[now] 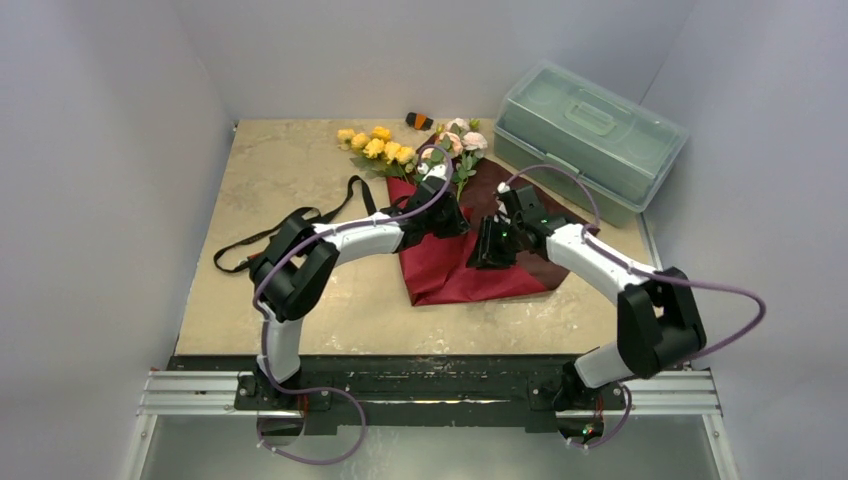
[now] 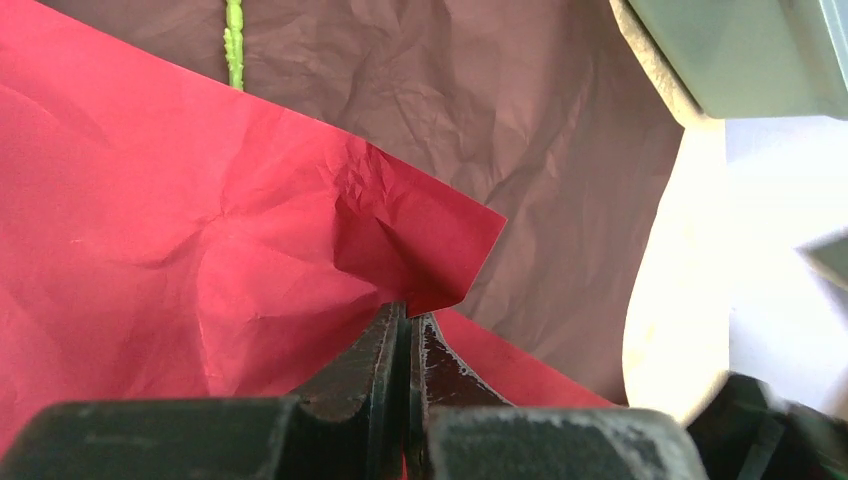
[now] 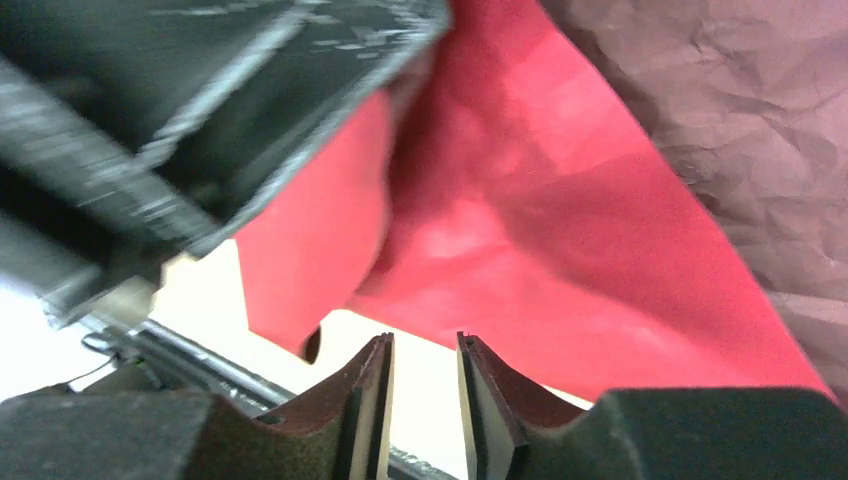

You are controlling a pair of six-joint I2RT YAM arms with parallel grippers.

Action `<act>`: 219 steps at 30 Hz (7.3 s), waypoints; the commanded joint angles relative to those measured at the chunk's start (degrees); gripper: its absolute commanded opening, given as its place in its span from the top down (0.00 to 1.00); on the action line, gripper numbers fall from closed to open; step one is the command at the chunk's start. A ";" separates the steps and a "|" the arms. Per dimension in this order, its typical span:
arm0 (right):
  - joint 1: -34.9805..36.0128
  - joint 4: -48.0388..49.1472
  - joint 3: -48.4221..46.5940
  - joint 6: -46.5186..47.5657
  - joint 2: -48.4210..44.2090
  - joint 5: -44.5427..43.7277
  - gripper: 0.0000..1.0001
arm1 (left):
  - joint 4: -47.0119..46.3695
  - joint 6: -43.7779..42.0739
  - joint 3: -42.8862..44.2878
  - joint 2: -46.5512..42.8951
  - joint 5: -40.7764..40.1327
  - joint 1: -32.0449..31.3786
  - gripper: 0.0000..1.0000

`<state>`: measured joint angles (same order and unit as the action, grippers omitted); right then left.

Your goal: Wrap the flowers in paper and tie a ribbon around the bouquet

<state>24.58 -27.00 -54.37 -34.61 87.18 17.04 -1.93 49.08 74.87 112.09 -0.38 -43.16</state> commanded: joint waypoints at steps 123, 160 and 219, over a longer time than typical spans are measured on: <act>8.50 35.86 7.47 -11.27 21.73 19.01 0.72 | 11.87 -29.64 -6.81 -13.41 6.58 5.82 0.42; 8.38 36.60 6.86 -13.55 23.59 19.08 0.78 | 16.78 -30.26 -10.39 -4.47 6.55 13.73 1.00; 8.30 27.27 -1.89 -8.17 29.04 21.37 0.81 | 22.53 -33.24 31.68 27.33 0.58 29.02 1.00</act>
<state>32.53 5.45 -55.86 -46.37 113.78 42.63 16.01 15.70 104.49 134.21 3.88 -15.59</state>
